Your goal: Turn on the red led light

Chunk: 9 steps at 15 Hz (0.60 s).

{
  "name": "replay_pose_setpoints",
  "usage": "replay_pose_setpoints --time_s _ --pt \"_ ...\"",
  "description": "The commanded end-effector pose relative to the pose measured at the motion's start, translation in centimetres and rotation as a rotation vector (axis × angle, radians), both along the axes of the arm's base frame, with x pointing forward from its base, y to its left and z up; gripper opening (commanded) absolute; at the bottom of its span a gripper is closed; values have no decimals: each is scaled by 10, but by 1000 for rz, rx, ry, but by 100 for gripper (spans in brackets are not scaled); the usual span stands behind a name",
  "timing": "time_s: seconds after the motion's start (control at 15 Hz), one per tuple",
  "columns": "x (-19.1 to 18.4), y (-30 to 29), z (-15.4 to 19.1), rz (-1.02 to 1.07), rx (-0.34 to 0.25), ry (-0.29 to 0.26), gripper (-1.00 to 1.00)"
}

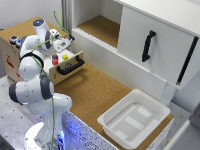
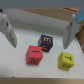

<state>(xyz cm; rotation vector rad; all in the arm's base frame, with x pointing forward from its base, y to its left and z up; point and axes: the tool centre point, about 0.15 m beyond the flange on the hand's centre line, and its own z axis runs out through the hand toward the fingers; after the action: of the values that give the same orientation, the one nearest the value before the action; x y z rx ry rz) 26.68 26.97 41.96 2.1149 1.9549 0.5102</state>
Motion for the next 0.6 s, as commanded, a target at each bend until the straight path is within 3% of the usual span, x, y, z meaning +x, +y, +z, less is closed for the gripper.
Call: replay_pose_setpoints --time_s 0.0,0.2,0.33,0.53 --pt "-11 8 14 -27 0 -11 100" --pt "-20 23 49 -103 -22 -5 100" --pt "-27 35 65 -140 -27 41 100" --pt "-39 61 79 -129 -113 109 100"
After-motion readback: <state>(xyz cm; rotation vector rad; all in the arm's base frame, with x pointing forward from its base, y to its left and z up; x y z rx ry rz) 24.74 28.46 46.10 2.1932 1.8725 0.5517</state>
